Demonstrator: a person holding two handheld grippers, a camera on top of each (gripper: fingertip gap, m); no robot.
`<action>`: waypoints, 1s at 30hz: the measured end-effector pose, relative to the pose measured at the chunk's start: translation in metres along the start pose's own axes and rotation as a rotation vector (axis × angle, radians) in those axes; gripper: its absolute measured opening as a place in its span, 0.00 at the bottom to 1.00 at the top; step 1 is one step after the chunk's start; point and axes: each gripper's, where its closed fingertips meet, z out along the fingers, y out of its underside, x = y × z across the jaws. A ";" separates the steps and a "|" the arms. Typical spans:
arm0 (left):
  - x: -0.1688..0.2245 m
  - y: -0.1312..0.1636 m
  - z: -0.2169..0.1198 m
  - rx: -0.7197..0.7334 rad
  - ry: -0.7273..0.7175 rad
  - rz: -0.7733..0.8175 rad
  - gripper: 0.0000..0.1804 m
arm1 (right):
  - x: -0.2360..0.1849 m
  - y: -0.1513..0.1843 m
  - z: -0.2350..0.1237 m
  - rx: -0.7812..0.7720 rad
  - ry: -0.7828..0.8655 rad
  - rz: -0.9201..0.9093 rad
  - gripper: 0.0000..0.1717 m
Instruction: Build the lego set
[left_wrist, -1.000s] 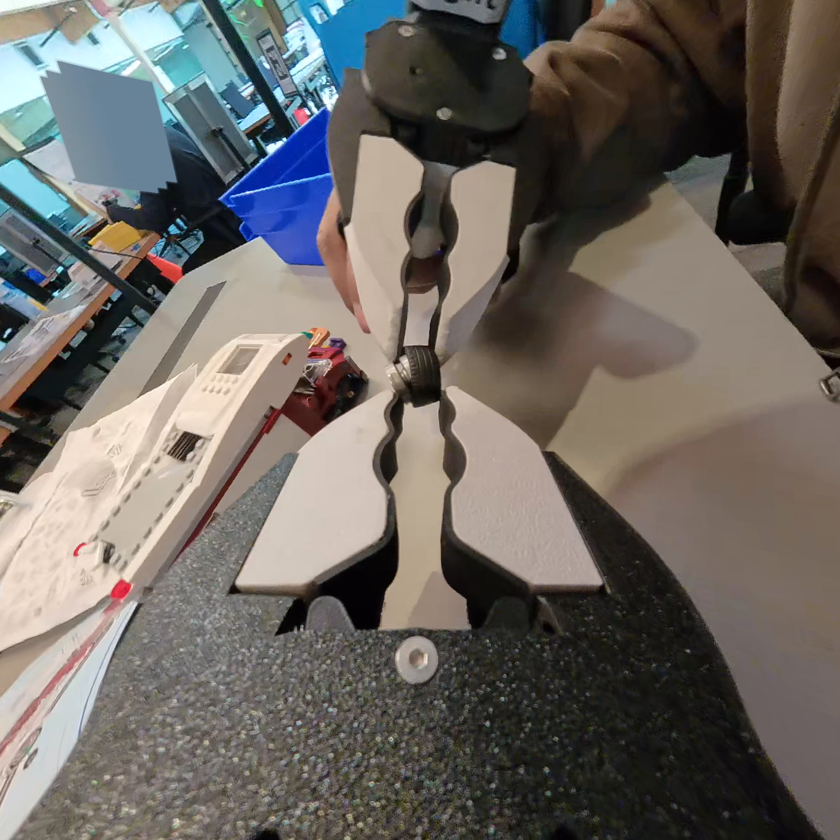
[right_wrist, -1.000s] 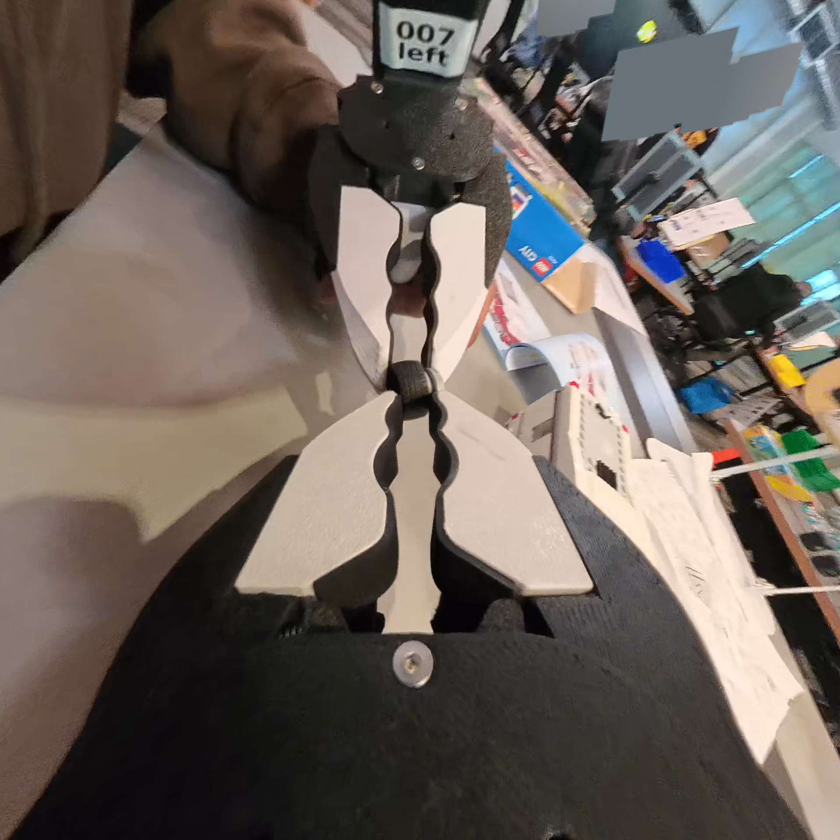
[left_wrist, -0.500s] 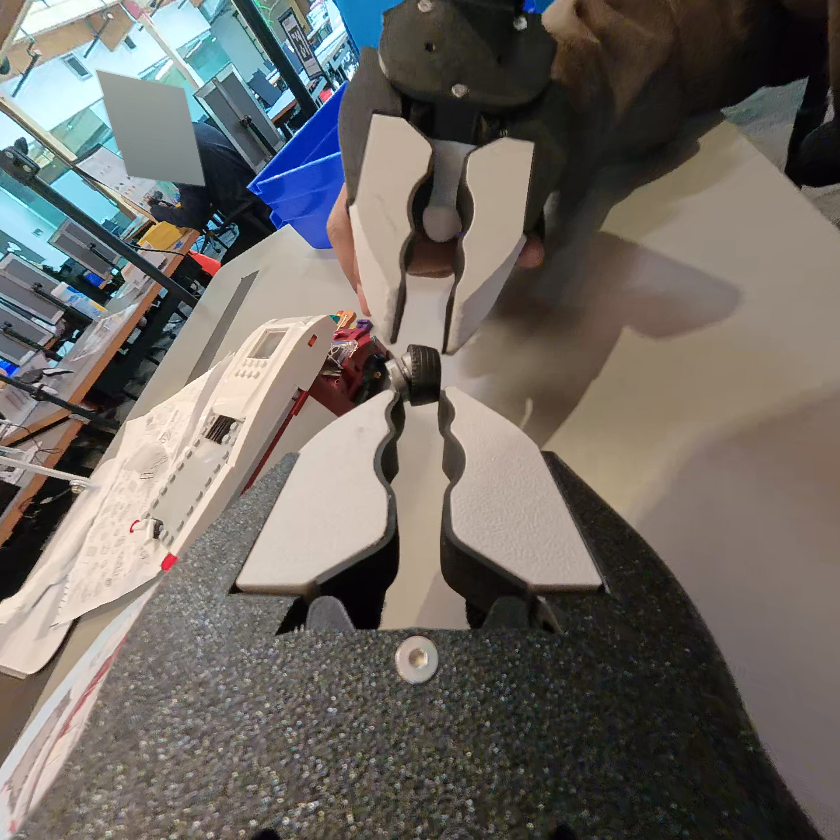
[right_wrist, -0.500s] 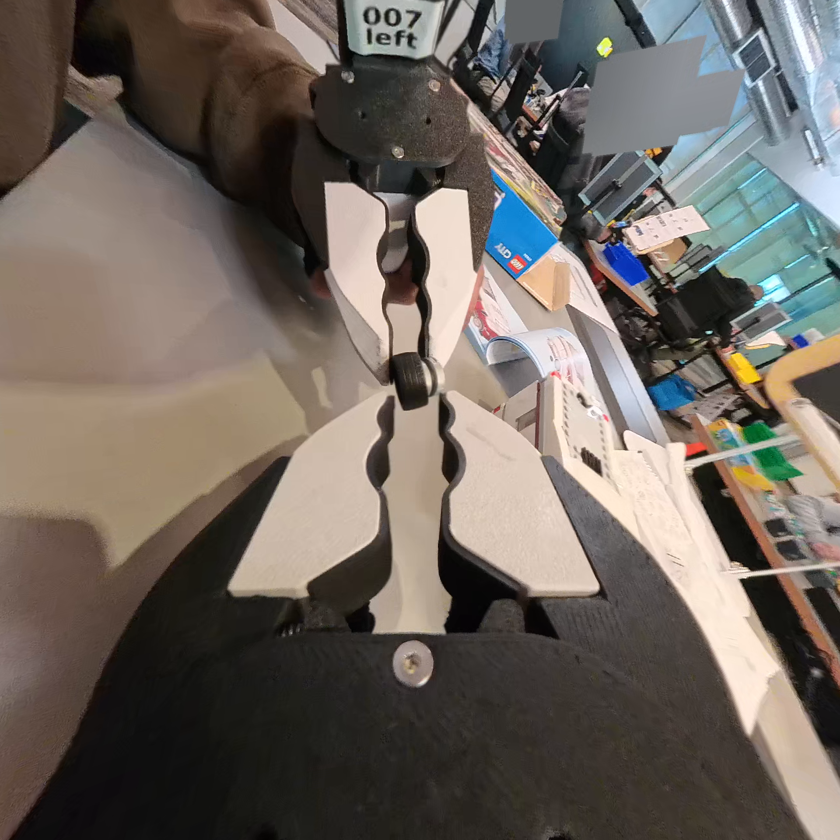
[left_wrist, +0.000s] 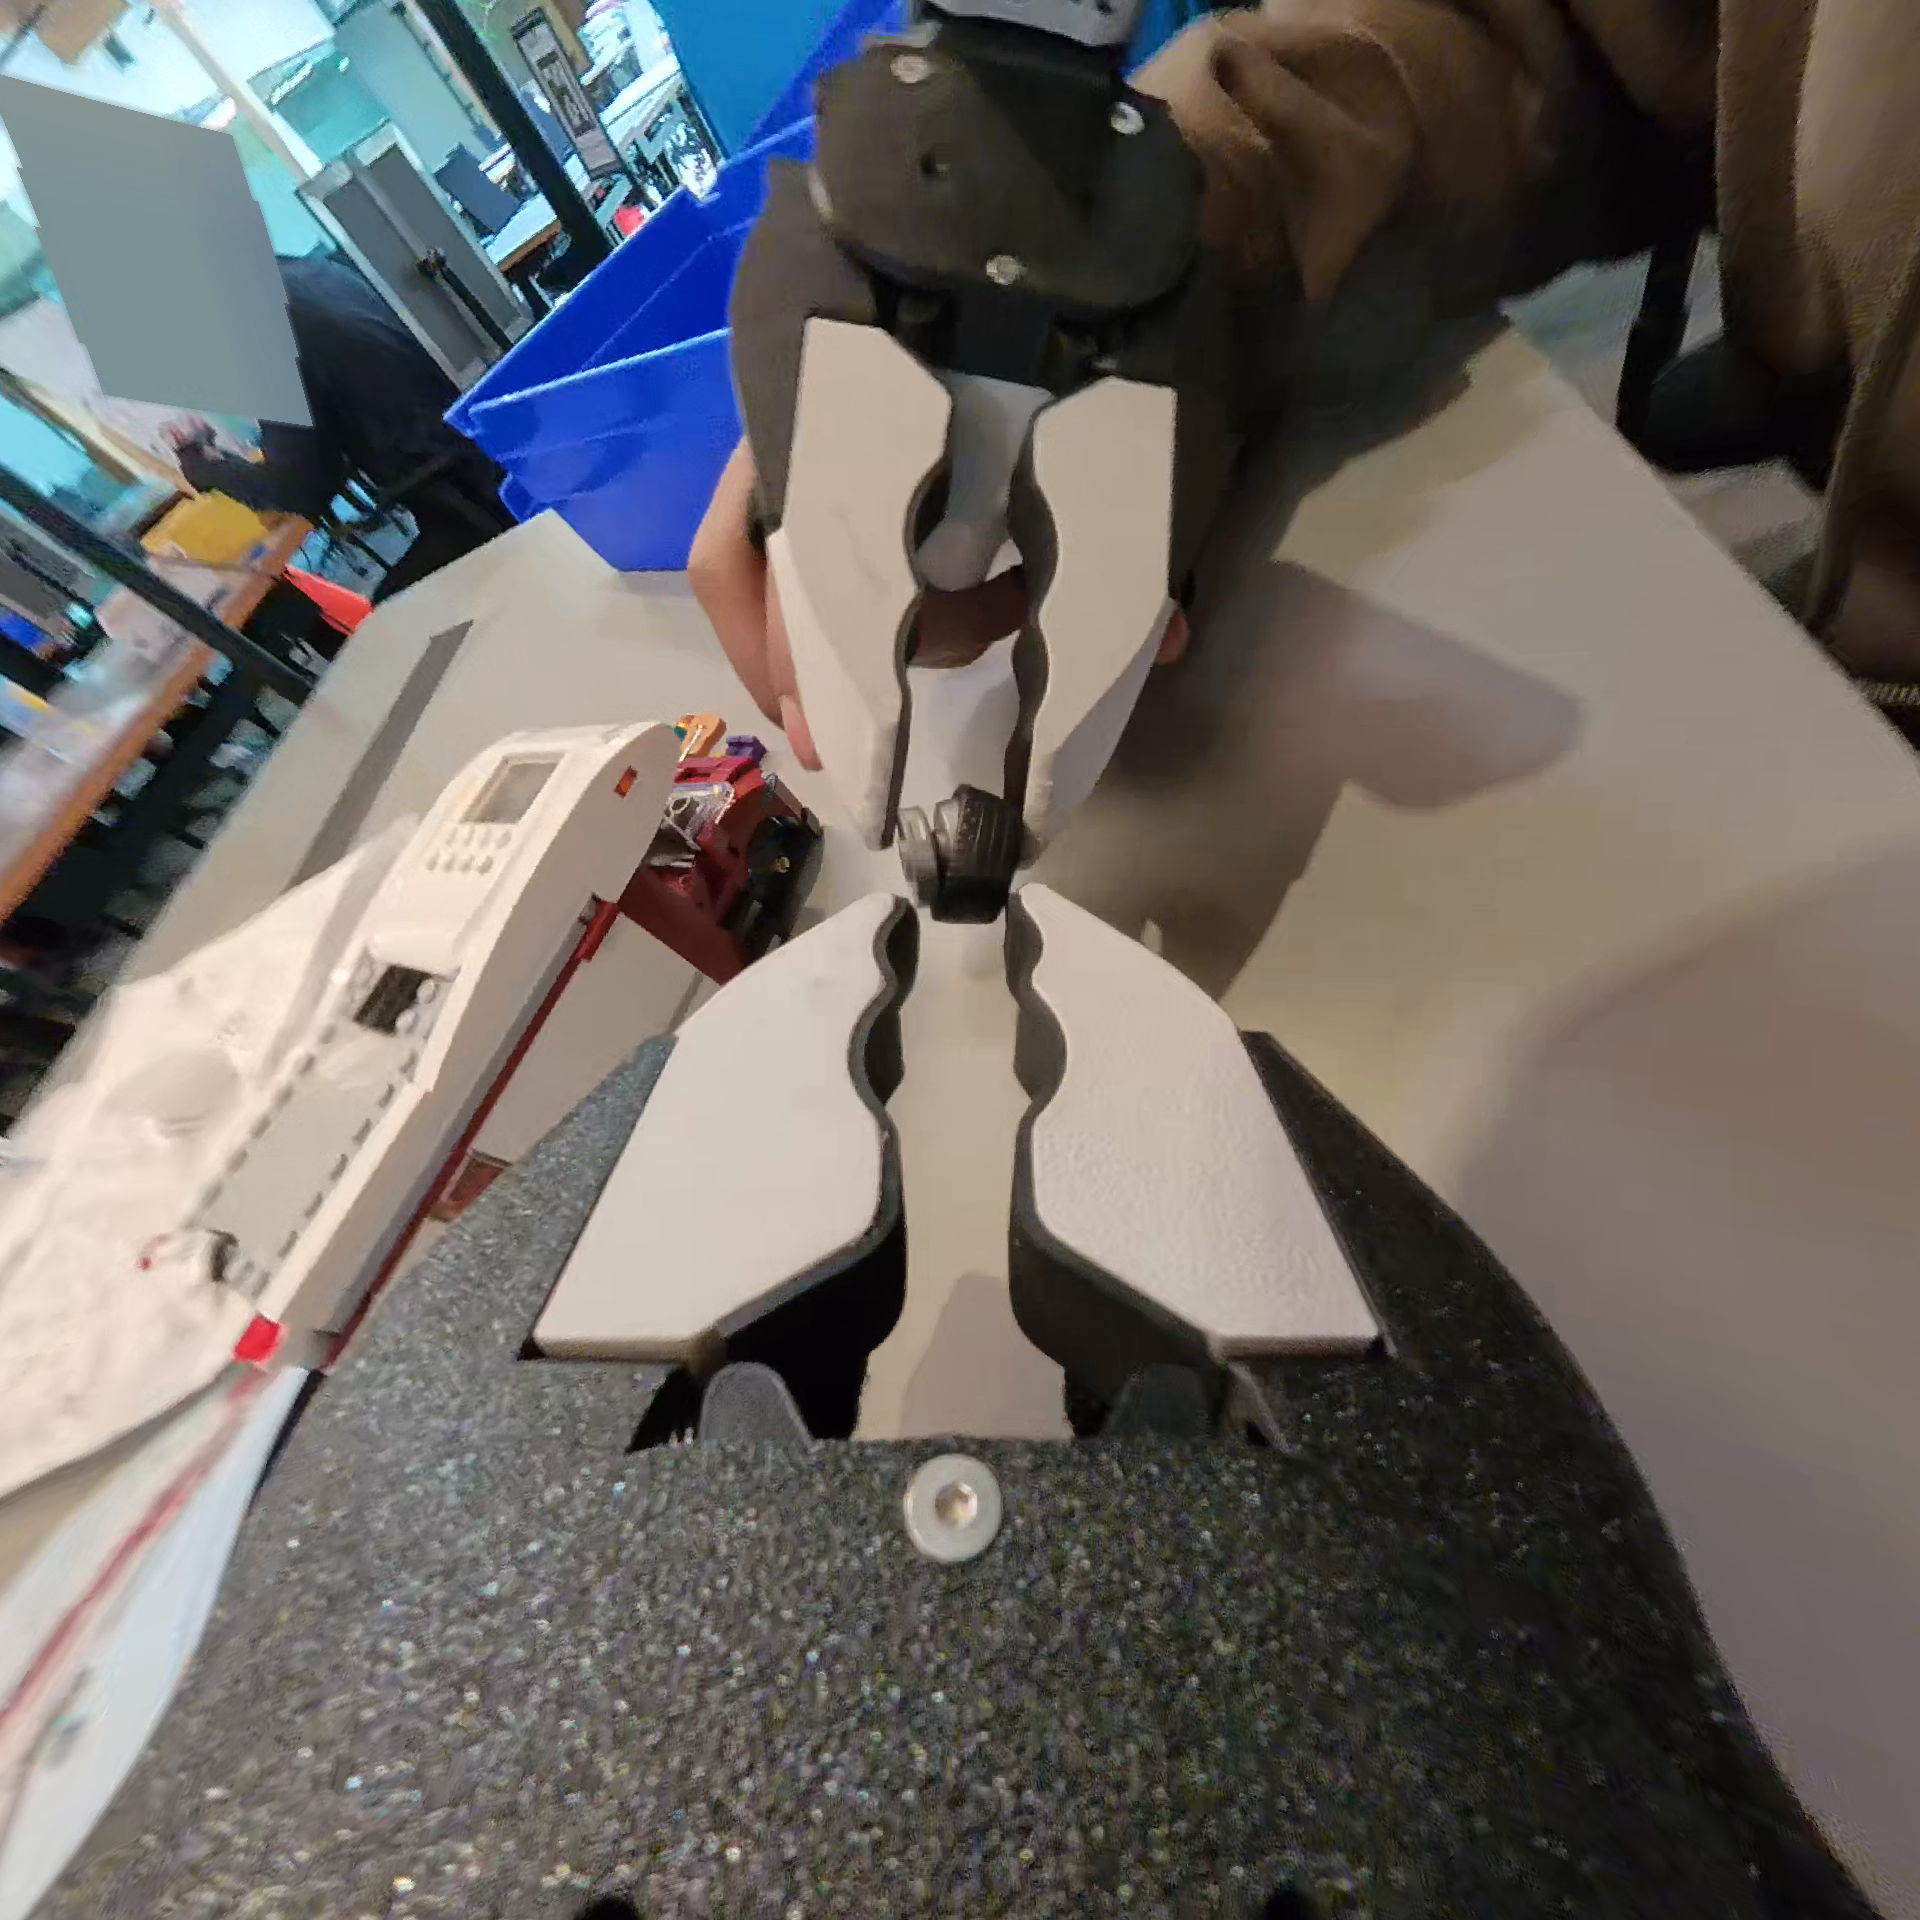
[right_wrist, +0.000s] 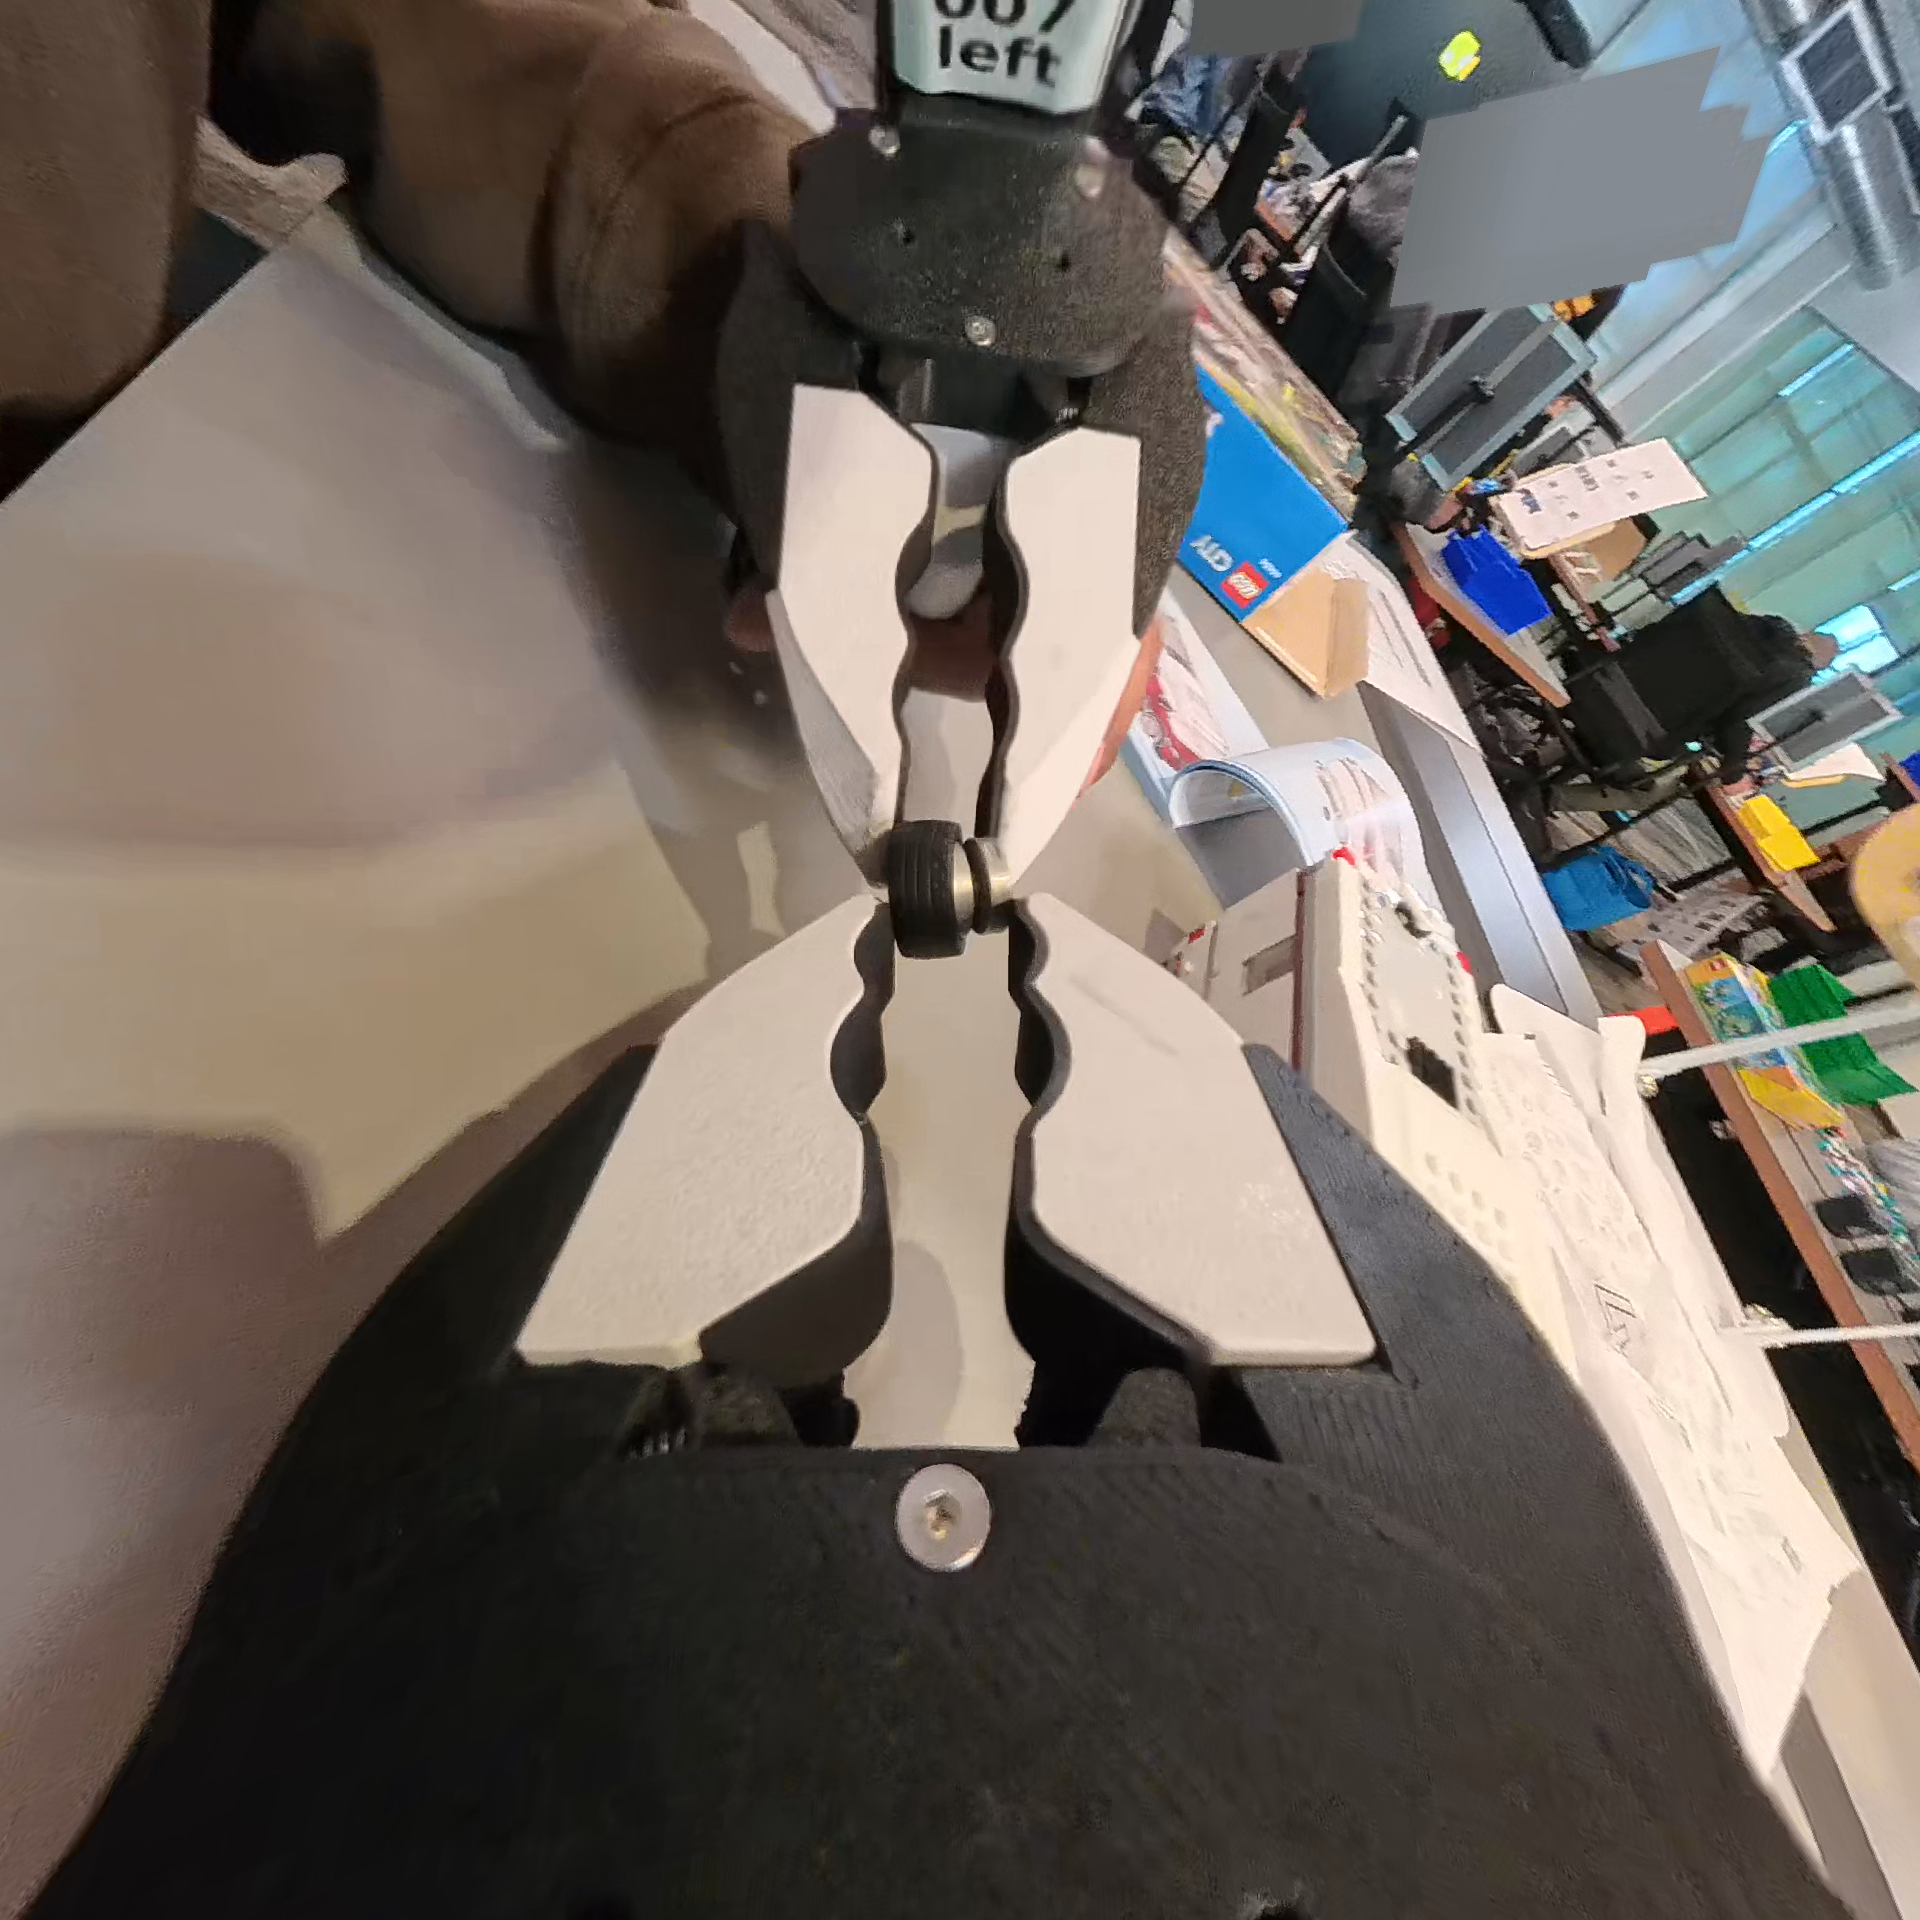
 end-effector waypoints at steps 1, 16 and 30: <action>-0.003 -0.001 -0.001 0.015 0.009 -0.060 0.12 | 0.004 0.000 0.000 -0.001 0.026 0.003 0.12; -0.038 -0.018 -0.007 0.349 0.157 -0.948 0.14 | 0.053 -0.008 0.002 -0.025 0.496 0.068 0.12; -0.053 -0.018 -0.018 0.446 0.125 -1.018 0.13 | 0.045 -0.009 0.010 -0.056 0.505 -0.056 0.15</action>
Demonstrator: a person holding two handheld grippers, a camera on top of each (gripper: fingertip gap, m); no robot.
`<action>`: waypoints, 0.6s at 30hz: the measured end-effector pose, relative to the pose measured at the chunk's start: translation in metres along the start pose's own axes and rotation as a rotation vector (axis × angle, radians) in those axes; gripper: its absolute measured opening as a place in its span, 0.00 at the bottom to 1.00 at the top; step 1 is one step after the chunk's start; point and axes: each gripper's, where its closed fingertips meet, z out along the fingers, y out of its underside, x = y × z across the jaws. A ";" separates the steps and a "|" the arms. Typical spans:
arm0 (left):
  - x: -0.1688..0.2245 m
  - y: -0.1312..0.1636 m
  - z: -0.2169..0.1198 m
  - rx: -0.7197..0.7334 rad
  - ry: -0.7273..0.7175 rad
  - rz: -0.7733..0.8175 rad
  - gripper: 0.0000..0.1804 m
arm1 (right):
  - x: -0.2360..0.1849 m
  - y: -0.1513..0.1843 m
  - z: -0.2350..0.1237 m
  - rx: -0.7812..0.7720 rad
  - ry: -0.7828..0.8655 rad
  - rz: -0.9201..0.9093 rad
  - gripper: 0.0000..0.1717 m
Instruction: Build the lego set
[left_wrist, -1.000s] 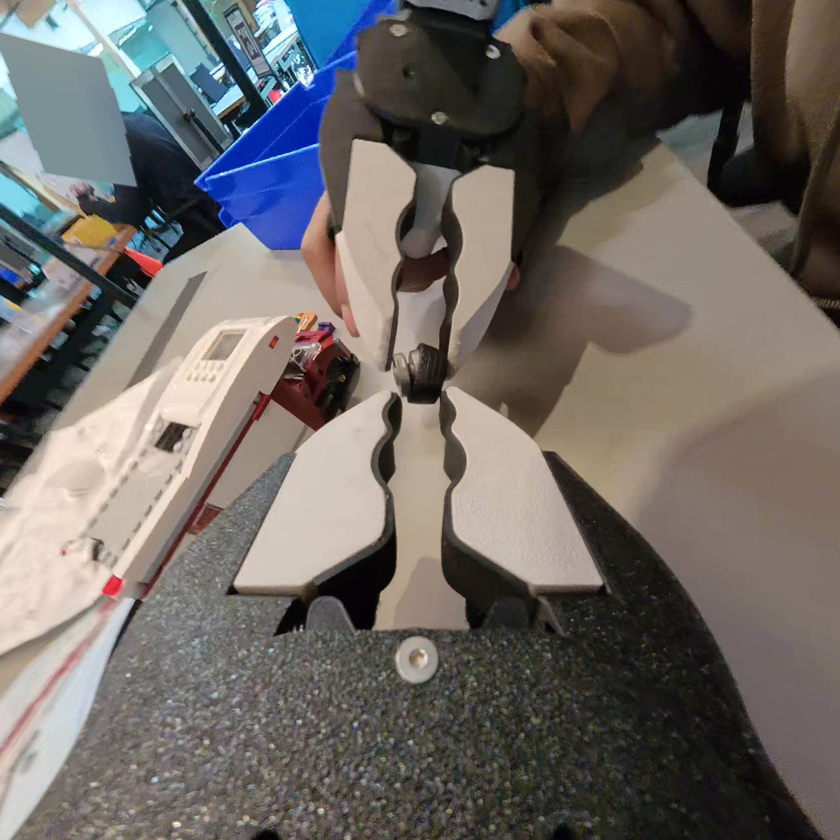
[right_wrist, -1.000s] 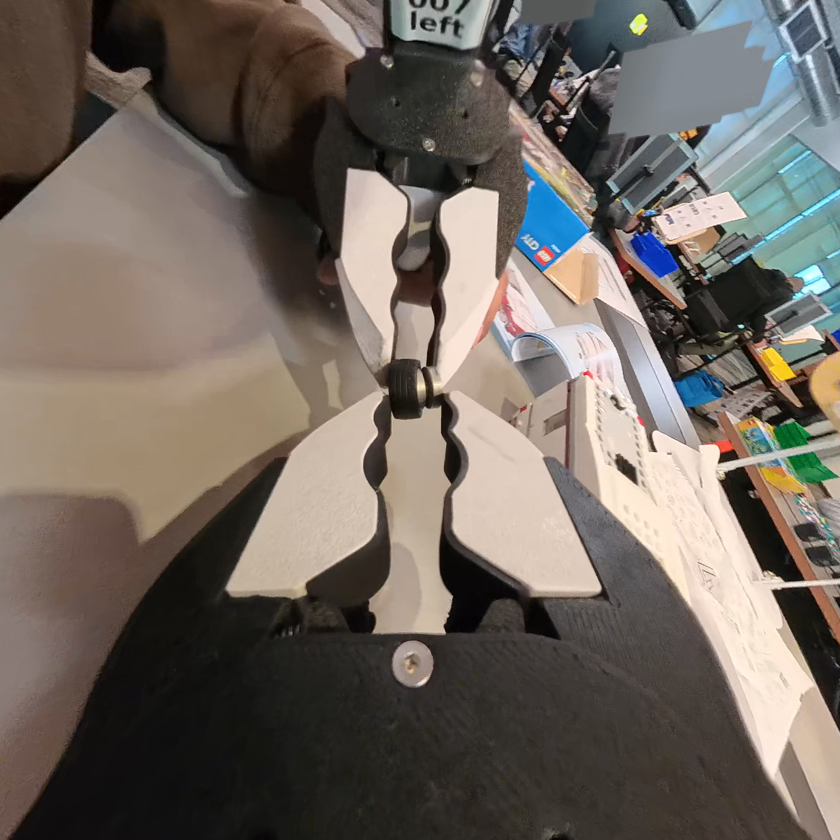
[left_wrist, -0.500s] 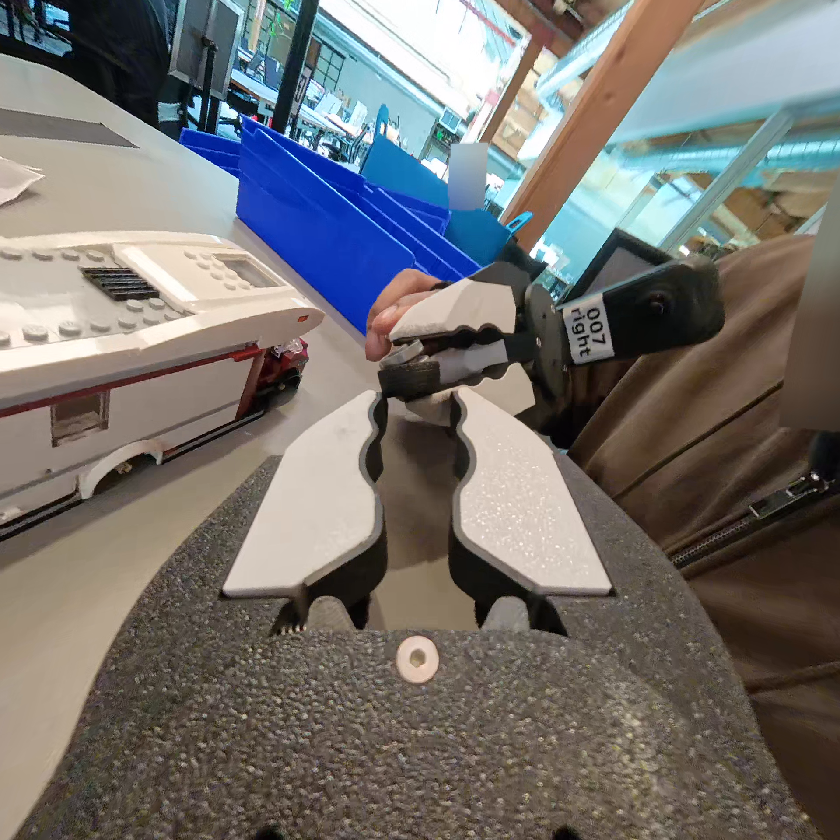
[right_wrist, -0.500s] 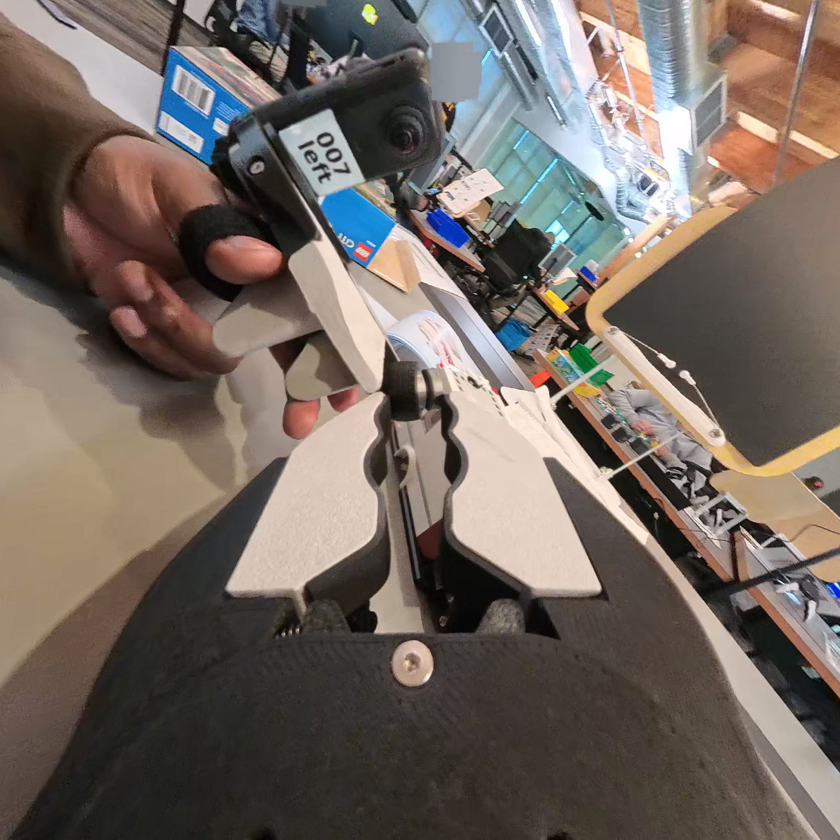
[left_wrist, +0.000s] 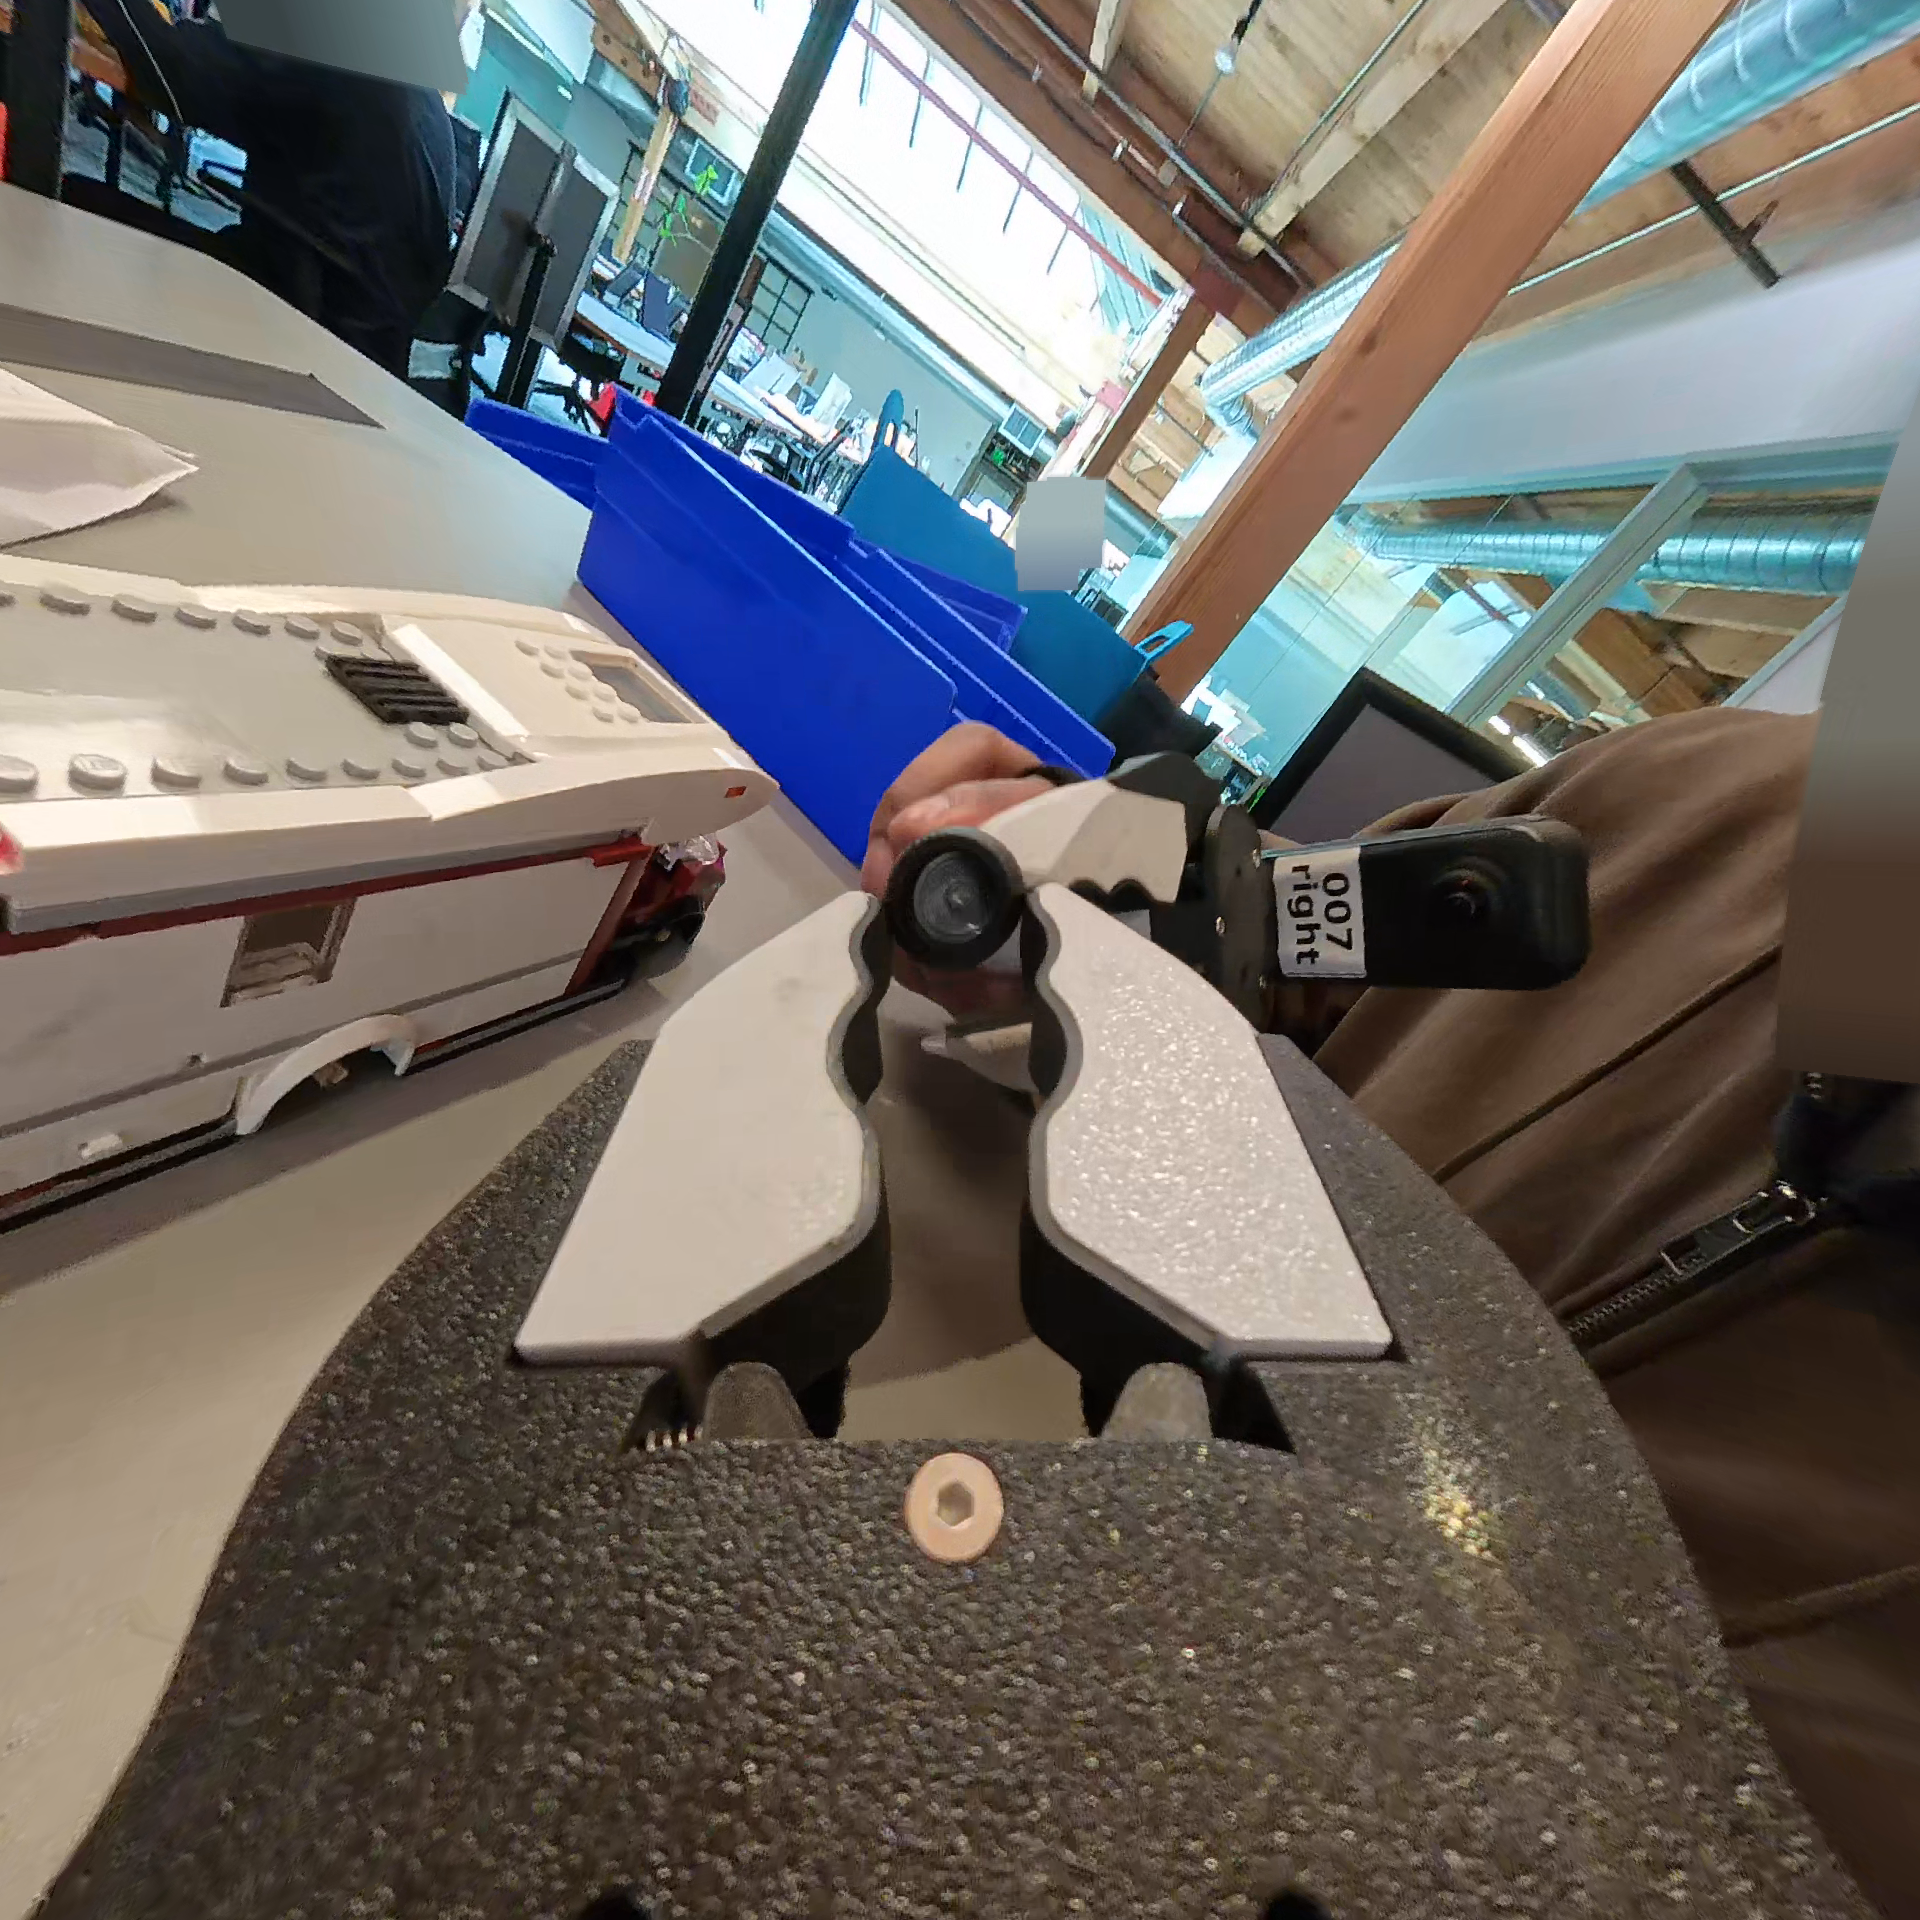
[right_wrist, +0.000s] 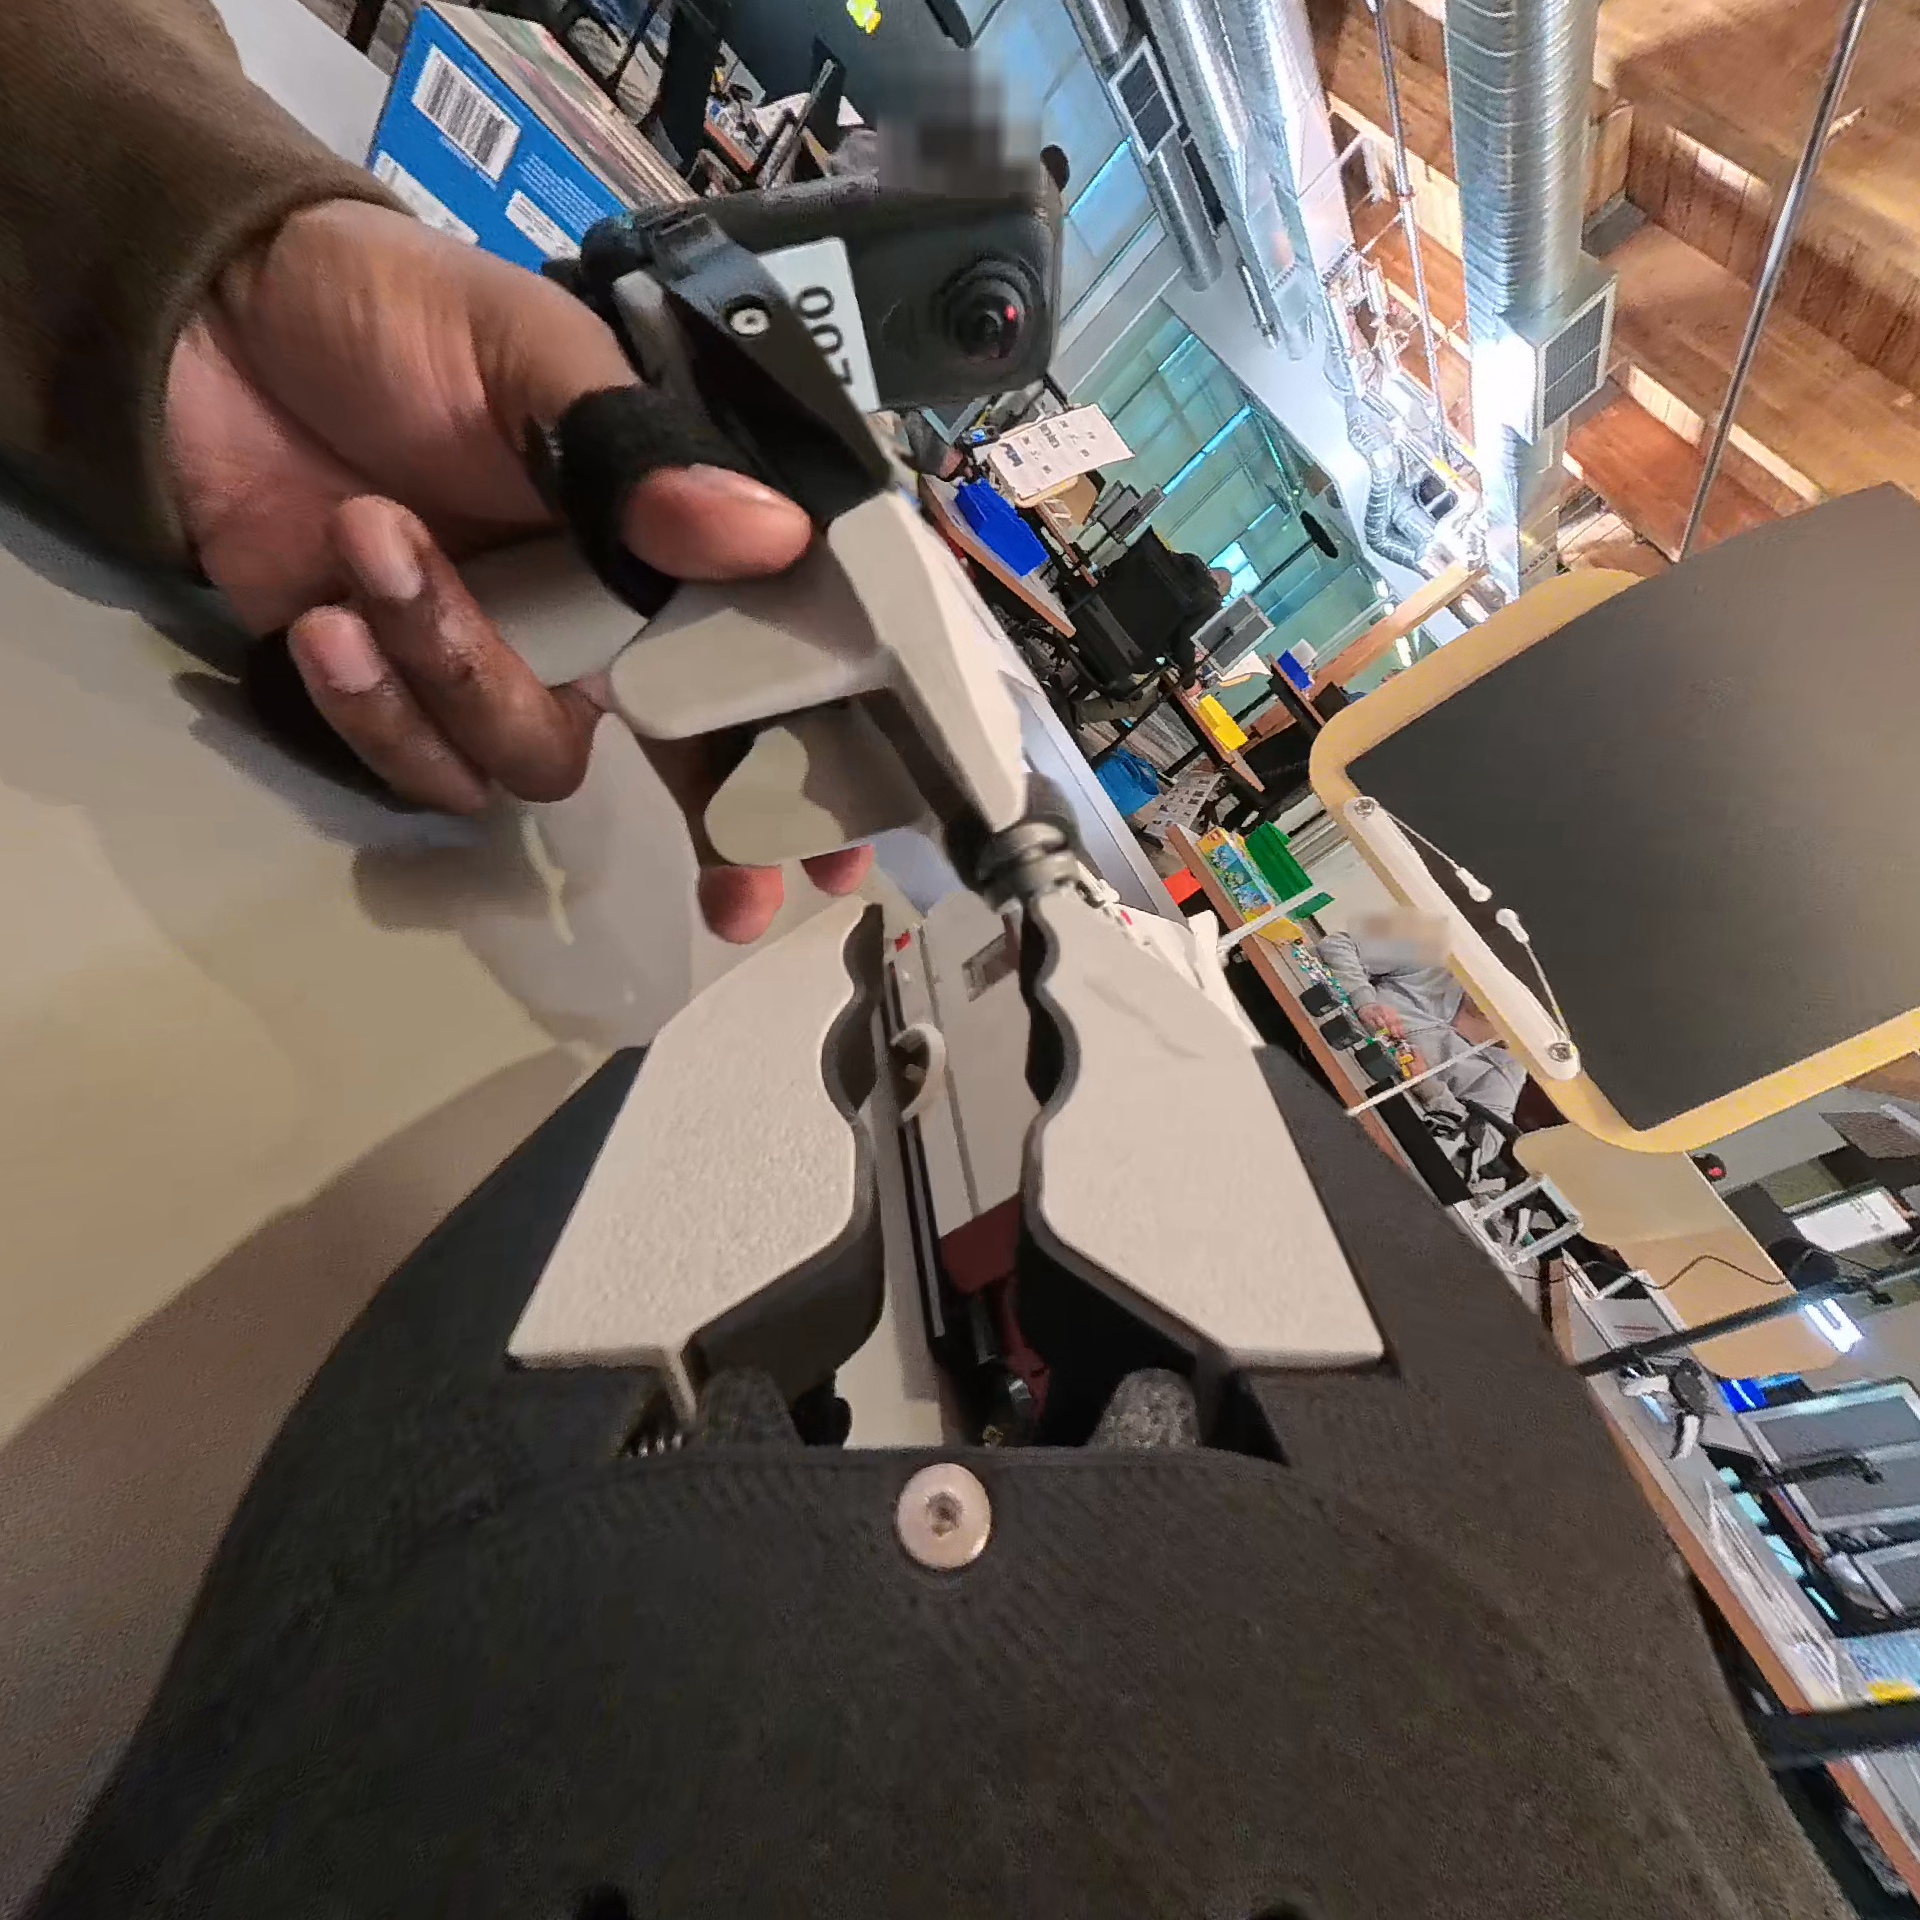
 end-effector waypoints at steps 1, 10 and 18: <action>0.001 -0.001 -0.001 0.005 0.009 0.005 0.13 | -0.003 -0.001 0.000 0.007 -0.017 -0.004 0.13; 0.003 0.006 -0.003 -0.074 0.014 0.100 0.13 | -0.009 0.001 -0.002 0.018 -0.066 -0.051 0.09; 0.012 0.008 -0.006 -0.124 0.074 0.083 0.13 | -0.006 -0.002 -0.014 0.101 -0.172 -0.042 0.13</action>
